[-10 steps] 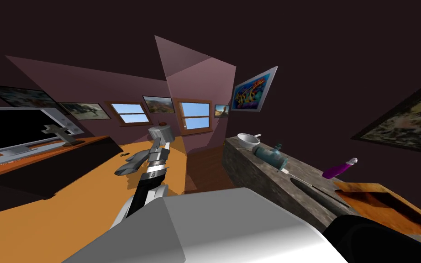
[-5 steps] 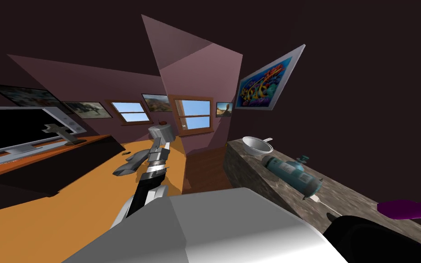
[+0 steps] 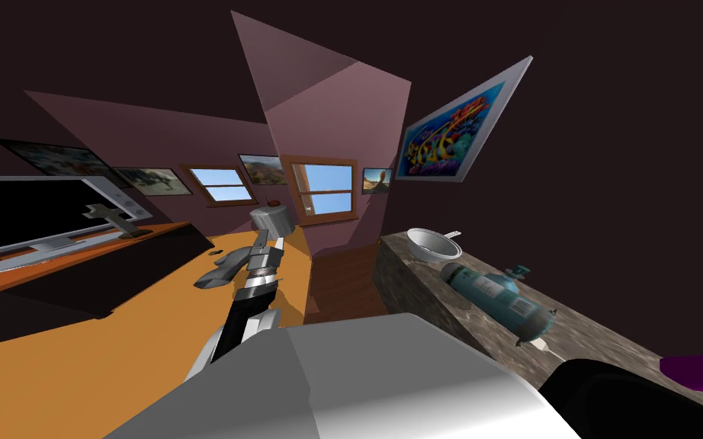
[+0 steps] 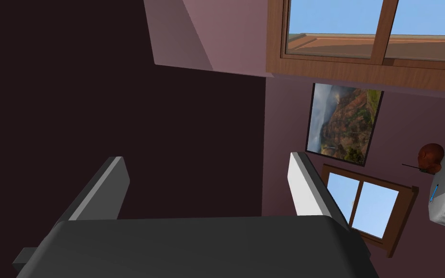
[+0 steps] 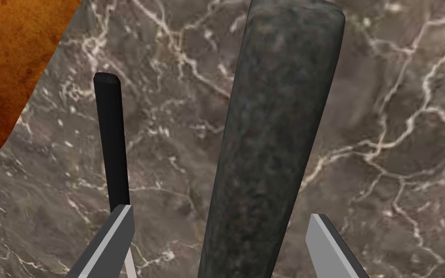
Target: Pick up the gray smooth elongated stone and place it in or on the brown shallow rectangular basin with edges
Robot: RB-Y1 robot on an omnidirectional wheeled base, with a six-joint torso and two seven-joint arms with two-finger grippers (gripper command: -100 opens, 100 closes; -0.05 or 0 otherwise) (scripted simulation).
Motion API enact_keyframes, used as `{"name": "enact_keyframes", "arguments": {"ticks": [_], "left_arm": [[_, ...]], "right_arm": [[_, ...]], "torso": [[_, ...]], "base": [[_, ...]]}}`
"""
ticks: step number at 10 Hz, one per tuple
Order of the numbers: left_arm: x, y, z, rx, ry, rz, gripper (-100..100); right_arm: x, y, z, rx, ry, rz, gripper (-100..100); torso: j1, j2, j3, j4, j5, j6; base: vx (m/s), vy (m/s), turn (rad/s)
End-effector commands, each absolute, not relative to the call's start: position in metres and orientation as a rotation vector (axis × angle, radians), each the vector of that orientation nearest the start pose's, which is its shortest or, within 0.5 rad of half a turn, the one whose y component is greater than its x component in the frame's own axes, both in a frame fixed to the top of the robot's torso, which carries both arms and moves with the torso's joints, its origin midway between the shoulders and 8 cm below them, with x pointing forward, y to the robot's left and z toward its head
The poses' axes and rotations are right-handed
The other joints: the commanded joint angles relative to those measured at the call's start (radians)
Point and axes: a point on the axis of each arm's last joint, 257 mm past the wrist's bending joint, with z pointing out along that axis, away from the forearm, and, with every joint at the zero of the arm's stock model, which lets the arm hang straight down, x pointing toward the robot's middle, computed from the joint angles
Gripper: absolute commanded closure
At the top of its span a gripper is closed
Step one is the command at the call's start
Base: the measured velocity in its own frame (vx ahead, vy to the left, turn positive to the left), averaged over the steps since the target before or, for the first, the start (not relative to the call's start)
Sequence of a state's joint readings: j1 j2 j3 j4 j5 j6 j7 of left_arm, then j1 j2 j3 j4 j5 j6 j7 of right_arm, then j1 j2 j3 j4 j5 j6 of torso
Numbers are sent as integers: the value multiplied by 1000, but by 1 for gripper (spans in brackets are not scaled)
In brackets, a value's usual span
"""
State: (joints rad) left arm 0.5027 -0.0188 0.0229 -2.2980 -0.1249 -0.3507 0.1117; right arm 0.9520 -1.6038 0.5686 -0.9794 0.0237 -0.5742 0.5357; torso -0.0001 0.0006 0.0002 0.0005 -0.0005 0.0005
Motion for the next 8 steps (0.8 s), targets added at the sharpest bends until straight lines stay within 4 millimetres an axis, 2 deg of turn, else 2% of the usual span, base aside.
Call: {"name": "enact_keyframes", "arguments": {"ticks": [1,5,6,7,8], "left_arm": [[364,283,1,-753,721,-1260,0],[364,283,1,-753,721,-1260,0],[364,283,1,-753,721,-1260,0],[364,283,1,-753,721,-1260,0],[364,283,1,-753,721,-1260,0]], "right_arm": [[-82,-734,-325,-468,3065,-311,100],[-82,-734,-325,-466,3065,-309,100],[-82,-734,-325,-466,3065,-309,0],[-74,-738,-316,-482,3065,-312,100],[-68,-740,-309,-495,3064,-311,100]], "torso": [[0,0,0,0,0,0],[2,0,0,0,1,0],[2,0,0,0,1,0],[2,0,0,0,1,0],[4,0,0,0,2,0]], "base": [[0,0,0],[0,0,0],[0,0,0],[-7,28,-69],[-11,48,-107]]}}
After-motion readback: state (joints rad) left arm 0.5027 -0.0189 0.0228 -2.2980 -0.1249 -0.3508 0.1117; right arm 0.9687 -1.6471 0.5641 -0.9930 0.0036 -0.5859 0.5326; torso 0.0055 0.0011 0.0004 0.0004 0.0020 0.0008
